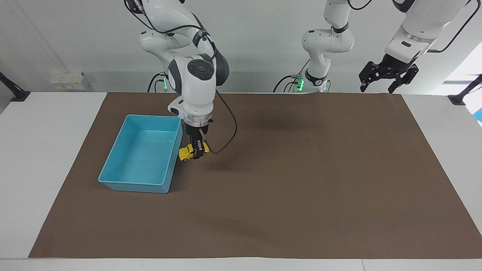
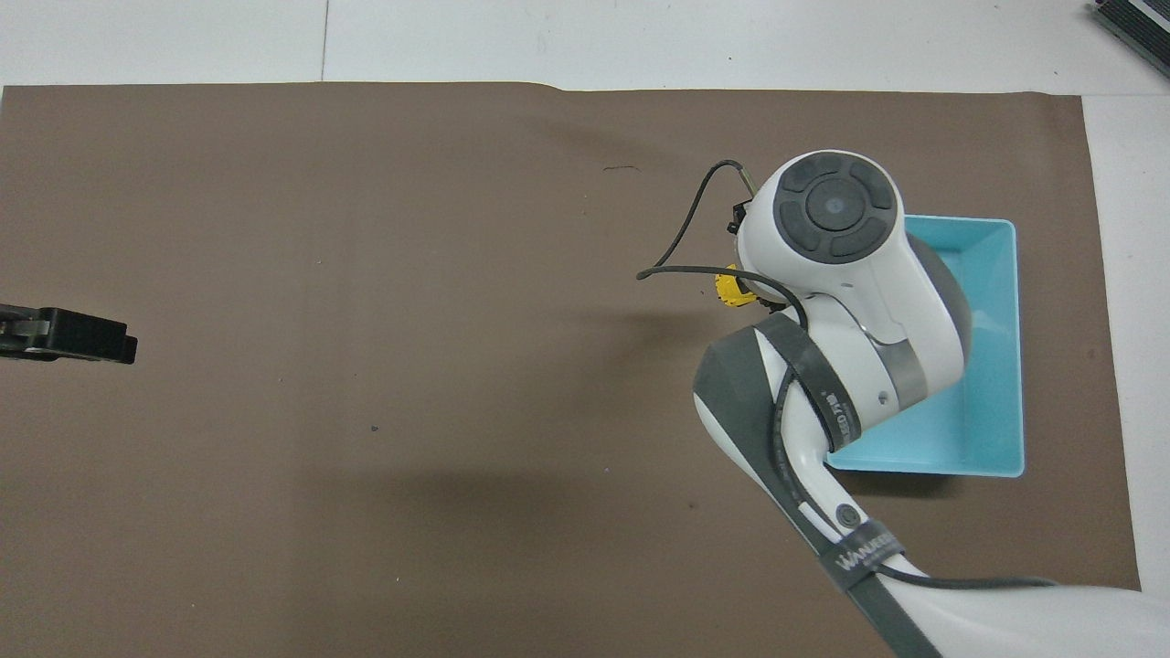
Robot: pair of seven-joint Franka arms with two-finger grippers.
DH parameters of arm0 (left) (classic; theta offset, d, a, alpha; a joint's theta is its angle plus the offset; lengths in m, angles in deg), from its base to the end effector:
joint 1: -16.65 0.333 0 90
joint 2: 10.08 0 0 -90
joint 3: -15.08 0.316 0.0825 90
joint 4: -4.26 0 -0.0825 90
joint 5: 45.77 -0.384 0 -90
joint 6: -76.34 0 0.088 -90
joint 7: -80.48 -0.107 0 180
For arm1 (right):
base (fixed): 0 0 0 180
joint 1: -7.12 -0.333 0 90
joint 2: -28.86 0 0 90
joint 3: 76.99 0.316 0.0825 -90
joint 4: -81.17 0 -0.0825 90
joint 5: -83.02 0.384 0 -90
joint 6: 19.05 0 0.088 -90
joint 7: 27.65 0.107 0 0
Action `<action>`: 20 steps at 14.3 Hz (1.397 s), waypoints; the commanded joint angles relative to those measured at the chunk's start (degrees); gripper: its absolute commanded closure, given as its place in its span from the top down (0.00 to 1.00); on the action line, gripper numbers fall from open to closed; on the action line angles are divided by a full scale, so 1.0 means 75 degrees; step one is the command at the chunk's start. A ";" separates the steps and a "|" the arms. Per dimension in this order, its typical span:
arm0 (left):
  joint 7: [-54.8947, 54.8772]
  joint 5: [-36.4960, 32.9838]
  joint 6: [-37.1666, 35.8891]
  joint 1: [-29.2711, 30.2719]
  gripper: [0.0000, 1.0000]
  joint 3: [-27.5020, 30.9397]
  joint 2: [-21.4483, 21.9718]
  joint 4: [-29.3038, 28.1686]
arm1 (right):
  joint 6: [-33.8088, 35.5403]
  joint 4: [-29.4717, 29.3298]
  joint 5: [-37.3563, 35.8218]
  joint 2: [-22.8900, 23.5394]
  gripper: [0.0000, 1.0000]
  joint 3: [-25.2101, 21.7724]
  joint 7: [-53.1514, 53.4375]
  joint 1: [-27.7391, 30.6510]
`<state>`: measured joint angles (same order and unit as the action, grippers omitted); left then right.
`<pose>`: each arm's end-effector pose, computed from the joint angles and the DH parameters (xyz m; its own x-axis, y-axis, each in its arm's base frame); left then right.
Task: Wind up and store yellow beetle car
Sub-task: 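Grasp the yellow car with the right gripper and lift it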
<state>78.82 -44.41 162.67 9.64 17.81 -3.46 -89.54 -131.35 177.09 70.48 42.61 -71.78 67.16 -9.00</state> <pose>0.5099 -0.0393 0.6494 0.9943 -0.1054 -0.0141 -0.1049 -0.9940 0.0296 0.6009 0.2145 0.4677 0.3453 -0.9212 0.1794 -0.9314 -0.3599 -0.0553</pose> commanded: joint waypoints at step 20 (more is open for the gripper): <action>-0.0037 -0.0123 -0.0144 0.0033 1.00 -0.0012 0.0043 0.0037 | 0.1052 0.1599 0.1623 -0.2288 0.00 0.0043 -0.9919 0.2370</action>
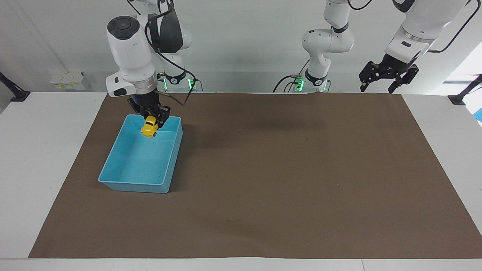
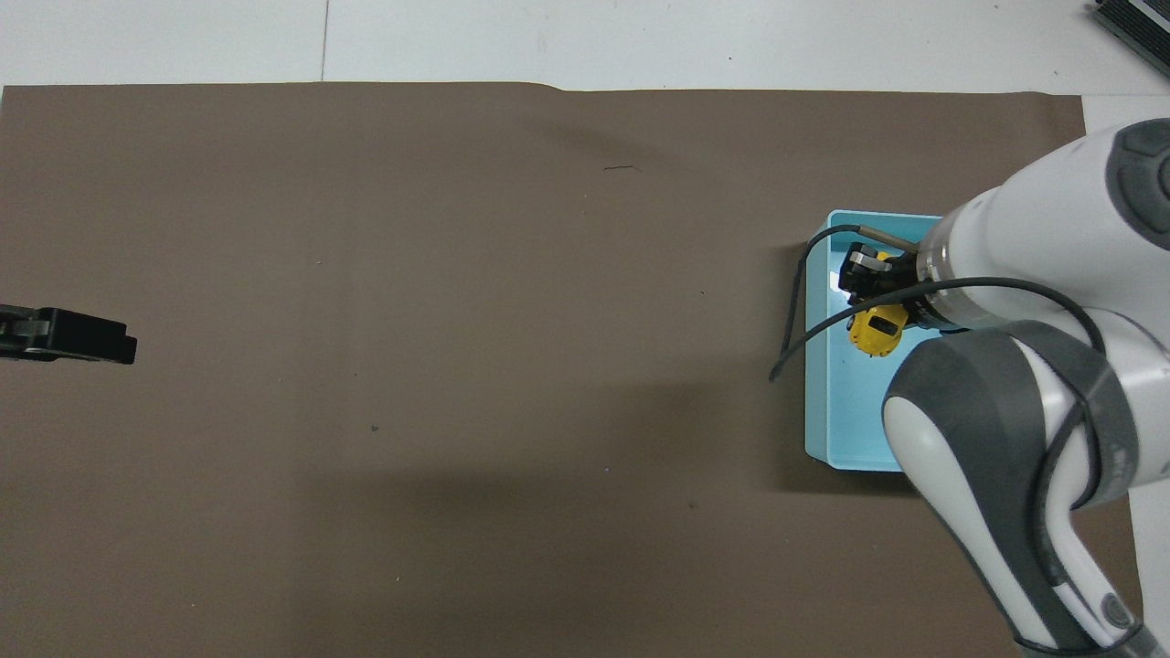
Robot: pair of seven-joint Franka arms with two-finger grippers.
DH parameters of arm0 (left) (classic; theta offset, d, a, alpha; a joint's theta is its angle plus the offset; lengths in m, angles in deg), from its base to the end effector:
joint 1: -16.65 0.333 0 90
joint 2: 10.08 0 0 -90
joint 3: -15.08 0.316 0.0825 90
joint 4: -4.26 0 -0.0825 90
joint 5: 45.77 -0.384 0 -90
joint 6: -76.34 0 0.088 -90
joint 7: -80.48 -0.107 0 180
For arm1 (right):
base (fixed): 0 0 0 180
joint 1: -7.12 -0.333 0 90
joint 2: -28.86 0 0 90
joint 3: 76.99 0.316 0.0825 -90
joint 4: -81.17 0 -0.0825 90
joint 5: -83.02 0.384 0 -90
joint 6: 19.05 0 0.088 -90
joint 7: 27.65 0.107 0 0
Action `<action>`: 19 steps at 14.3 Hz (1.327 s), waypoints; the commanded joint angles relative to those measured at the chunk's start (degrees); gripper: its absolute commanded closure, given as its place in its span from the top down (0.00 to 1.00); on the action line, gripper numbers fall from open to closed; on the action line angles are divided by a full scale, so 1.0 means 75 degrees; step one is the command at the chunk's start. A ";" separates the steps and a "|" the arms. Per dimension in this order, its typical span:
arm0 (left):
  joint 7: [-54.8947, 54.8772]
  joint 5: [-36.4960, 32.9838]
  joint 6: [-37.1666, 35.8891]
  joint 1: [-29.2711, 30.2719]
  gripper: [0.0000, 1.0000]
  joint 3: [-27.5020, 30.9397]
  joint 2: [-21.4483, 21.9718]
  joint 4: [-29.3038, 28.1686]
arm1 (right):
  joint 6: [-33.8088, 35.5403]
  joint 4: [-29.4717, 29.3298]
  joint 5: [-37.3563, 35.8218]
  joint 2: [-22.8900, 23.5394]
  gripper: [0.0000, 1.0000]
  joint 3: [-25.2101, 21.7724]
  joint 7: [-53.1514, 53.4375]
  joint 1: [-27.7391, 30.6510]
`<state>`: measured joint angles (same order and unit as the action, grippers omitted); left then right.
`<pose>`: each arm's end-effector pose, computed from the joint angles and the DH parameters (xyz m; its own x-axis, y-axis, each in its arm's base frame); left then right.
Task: Wind up and store yellow beetle car
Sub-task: 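Lower the car into the blue bin with the right gripper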
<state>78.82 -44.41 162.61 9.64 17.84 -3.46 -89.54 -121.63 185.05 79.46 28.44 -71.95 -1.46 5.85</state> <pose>0.5098 -0.0390 0.6493 0.9944 -0.1049 -0.0151 -0.1044 -0.9941 0.0297 0.5564 0.0563 0.5323 0.9451 -0.3265 0.0128 -0.3266 -0.9431 0.0617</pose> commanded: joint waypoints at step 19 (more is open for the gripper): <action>-0.0037 -0.0123 -0.0136 0.0033 1.00 -0.0017 0.0043 0.0037 | -0.5620 0.4733 0.0639 -0.0648 0.00 0.0031 -0.3422 0.1247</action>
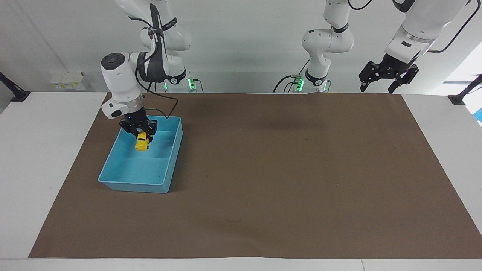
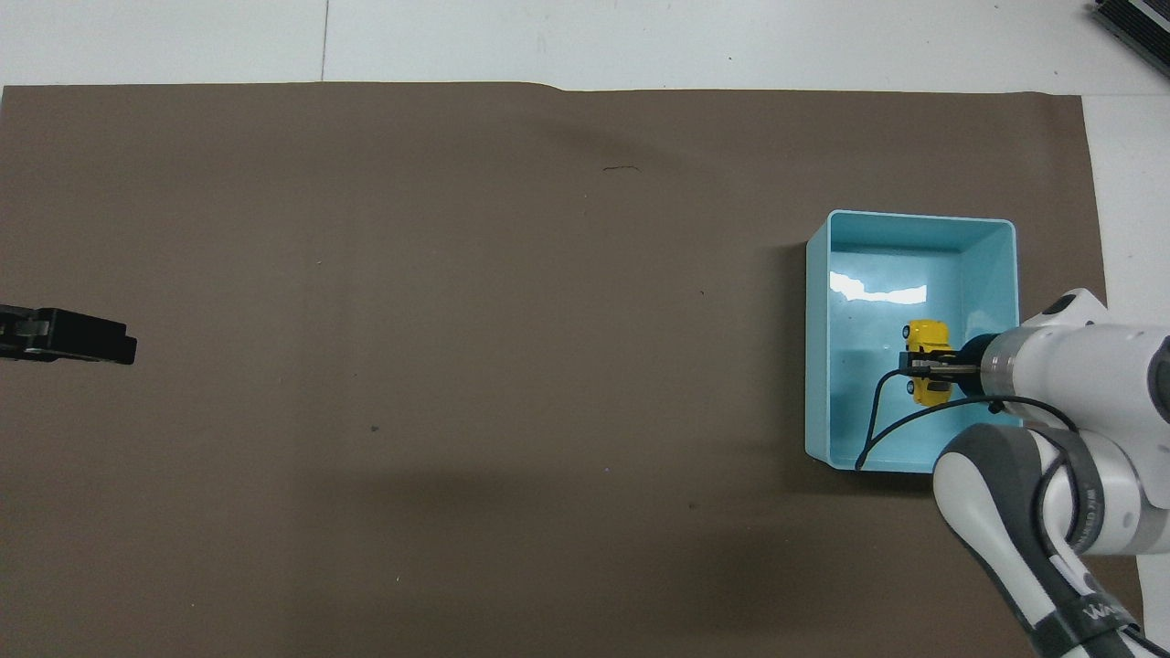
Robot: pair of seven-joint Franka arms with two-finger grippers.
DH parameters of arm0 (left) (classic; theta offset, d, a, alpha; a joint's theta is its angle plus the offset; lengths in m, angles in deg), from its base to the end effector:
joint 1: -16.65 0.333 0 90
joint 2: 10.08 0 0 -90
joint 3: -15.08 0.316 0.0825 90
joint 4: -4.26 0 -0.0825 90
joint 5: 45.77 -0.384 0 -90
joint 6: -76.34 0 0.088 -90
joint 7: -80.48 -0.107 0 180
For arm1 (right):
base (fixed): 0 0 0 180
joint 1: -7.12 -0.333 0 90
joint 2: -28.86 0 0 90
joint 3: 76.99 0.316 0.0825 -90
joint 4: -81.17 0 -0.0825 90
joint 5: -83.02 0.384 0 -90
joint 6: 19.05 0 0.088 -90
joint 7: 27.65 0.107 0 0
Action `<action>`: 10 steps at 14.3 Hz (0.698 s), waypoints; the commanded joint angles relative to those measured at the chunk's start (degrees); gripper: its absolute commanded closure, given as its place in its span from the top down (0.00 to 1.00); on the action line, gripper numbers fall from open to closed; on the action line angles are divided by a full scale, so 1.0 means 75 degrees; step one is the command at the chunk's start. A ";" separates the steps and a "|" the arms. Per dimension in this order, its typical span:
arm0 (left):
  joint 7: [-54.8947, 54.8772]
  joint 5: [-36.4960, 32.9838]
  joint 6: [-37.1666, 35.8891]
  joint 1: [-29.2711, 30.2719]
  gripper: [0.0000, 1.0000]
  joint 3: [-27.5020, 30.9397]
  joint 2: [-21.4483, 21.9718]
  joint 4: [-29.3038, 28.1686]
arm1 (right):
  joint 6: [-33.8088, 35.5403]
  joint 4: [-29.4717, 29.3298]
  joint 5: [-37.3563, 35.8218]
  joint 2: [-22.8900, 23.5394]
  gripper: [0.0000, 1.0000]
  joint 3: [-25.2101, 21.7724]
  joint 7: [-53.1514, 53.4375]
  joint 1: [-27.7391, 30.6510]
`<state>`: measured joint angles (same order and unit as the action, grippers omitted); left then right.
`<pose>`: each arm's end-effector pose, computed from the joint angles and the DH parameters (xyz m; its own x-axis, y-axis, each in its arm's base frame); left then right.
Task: Wind up and store yellow beetle car
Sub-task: 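Lower the car into the blue bin with the right gripper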
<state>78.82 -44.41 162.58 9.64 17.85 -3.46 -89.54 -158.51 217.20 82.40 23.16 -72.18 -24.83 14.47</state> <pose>0.5098 -0.0389 0.6492 0.9944 -0.1047 -0.0157 -0.1042 -0.9941 0.0297 0.5002 -0.0220 0.3781 0.9837 -0.0837 0.1588 -0.0862 -0.9962 0.0088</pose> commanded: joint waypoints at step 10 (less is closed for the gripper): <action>-0.0037 -0.0134 -0.0132 0.0033 1.00 -0.0018 0.0043 0.0037 | -0.1924 0.0601 0.0224 0.1264 0.00 0.0051 -0.0458 0.0097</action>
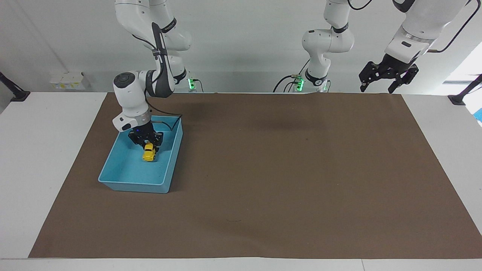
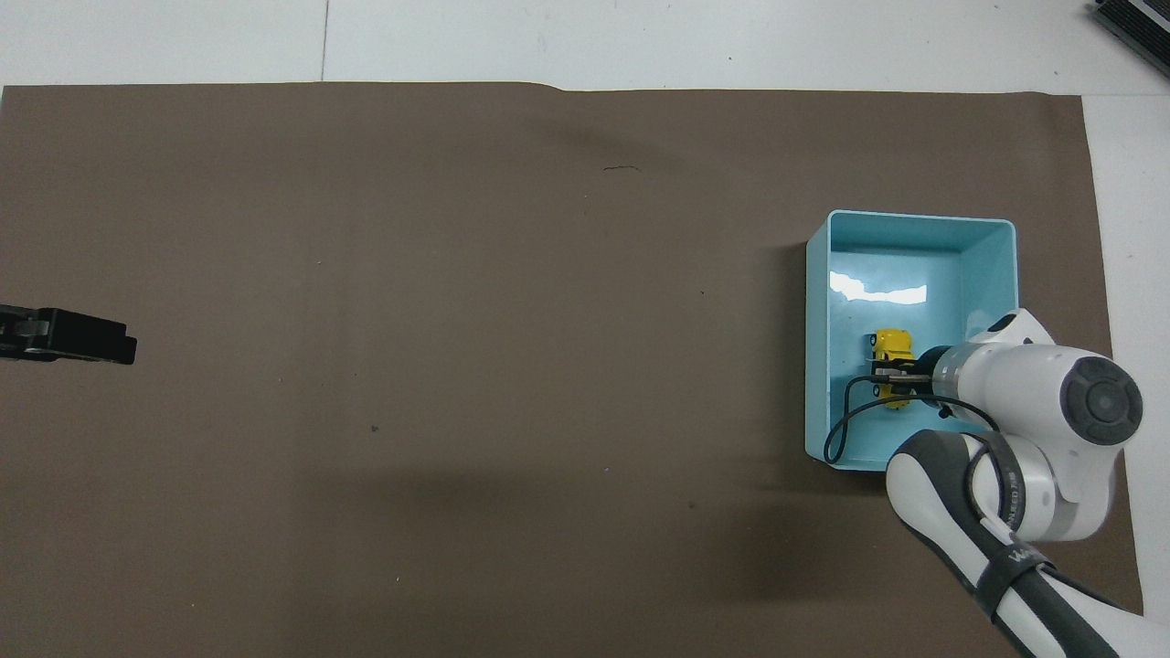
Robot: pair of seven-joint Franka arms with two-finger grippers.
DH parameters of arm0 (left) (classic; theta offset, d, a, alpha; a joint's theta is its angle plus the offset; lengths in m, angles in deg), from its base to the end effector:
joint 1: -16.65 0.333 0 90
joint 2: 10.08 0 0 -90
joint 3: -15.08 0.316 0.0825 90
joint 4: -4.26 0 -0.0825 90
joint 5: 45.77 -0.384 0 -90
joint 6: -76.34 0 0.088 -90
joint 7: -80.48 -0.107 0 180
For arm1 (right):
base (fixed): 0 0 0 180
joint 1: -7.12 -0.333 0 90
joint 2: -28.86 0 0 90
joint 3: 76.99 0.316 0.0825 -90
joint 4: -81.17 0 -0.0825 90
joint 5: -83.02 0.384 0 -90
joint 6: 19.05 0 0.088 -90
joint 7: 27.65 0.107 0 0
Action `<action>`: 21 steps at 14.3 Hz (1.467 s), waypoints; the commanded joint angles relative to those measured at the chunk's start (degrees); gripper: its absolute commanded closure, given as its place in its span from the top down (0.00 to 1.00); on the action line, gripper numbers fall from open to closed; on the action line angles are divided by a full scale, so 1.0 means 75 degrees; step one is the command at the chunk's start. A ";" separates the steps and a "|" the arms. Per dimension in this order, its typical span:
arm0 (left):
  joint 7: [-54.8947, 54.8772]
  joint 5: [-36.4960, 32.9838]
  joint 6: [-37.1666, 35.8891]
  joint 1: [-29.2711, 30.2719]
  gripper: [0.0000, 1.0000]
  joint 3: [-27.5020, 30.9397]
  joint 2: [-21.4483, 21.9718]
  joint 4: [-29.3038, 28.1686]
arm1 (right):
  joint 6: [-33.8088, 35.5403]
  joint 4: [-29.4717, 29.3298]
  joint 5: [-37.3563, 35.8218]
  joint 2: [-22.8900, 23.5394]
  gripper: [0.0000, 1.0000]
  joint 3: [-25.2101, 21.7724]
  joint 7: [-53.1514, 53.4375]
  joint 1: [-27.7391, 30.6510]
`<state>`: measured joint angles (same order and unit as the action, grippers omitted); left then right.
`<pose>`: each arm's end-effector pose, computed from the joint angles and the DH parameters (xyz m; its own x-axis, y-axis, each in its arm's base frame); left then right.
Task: Wind up and store yellow beetle car
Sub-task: 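Lower the car into the blue bin with the right gripper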
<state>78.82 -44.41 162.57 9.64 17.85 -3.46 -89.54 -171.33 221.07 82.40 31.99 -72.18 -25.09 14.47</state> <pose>0.5098 -0.0389 0.6492 0.9944 -0.1047 -0.0158 -0.1042 -0.9941 0.0297 0.5001 -0.0218 0.2955 0.9838 -0.0796 0.1609 -0.0798 -0.9968 -0.0053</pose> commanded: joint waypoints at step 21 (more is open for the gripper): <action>-0.0037 -0.0123 -0.0131 0.0033 1.00 -0.0006 0.0043 0.0037 | 0.3614 -0.2667 0.0165 -0.0382 1.00 0.0039 0.0162 0.0179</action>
<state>78.82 -44.41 162.57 9.64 17.86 -3.46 -89.54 -148.86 205.40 82.40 28.31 -72.21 -24.86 15.03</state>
